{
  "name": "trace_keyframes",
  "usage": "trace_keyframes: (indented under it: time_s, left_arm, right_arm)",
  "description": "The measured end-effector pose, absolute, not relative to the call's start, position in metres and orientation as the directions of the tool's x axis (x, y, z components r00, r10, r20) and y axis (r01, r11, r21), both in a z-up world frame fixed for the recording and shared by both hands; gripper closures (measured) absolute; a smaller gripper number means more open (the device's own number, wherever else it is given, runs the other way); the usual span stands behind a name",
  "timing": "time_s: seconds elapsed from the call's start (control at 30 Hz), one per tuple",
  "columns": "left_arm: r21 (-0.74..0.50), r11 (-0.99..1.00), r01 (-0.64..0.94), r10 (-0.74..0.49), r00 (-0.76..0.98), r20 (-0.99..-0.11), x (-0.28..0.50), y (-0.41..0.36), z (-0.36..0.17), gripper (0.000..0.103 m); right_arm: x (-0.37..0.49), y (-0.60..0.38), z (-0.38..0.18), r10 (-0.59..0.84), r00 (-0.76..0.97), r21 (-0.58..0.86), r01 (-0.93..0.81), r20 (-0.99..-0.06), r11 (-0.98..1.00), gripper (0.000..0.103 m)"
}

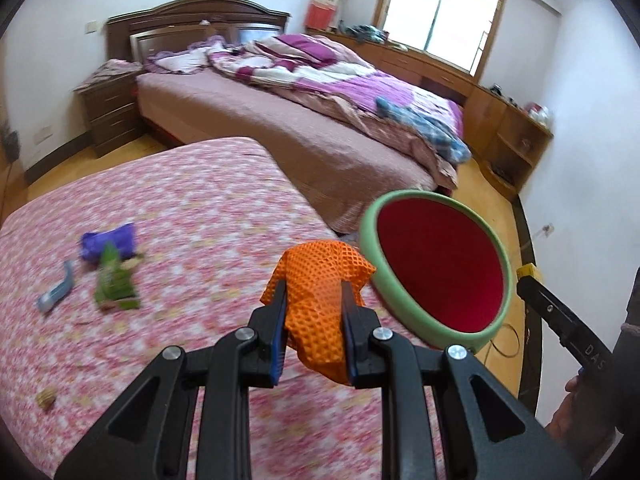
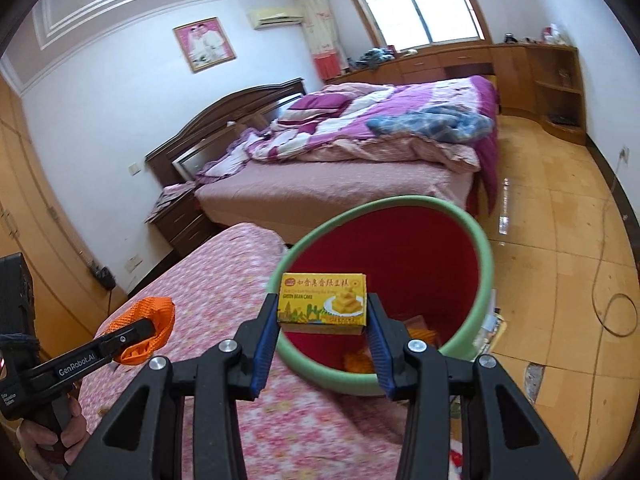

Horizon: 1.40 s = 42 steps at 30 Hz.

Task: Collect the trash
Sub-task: 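Carry the orange mesh net and yellow box over the red bin and release both, then move both open tools back toward the blue plastic piece and green packet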

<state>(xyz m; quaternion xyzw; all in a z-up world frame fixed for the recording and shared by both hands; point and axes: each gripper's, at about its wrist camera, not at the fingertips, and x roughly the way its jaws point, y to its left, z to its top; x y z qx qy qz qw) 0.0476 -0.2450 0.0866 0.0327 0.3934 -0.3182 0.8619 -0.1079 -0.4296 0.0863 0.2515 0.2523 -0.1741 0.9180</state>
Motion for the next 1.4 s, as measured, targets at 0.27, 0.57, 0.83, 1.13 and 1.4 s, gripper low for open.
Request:
trace_keyframes:
  time_s: [0.27,0.57,0.83,1.13,1.4]
  left_arm:
    - [-0.182,0.733,0.656,-0.552,0.417,-0.722,0.046,-0.306,0.071,0.080]
    - [-0.162,0.671,0.724,-0.568,0.360,-0.740,0.042,-0.355,0.050,0.079]
    - [-0.150,0.653,0.743,-0.578,0.360,-0.732,0.039,-0.362,0.048,0.054]
    - [-0.157,0.655,0.739,-0.591,0.372,-0.716,0.039,-0.353,0.057,0.053]
    - [-0.172,0.692,0.701,-0.584,0.403,-0.705,0.040,-0.326,0.066,0.053]
  right_arm:
    - [-0.113,-0.461,0.066,-0.235,0.783,0.371,0.506,-0.576,0.779,0.058]
    - [-0.112,-0.480,0.049,-0.244,0.762,0.368,0.534,-0.600,0.762,0.058]
    - [-0.107,-0.489,0.042,-0.228,0.762,0.387,0.533,-0.606,0.753,0.057]
    - [-0.108,-0.485,0.046,-0.214,0.777,0.401,0.515,-0.592,0.757,0.047]
    - [-0.107,-0.471,0.058,-0.212,0.788,0.392,0.496,-0.579,0.775,0.044]
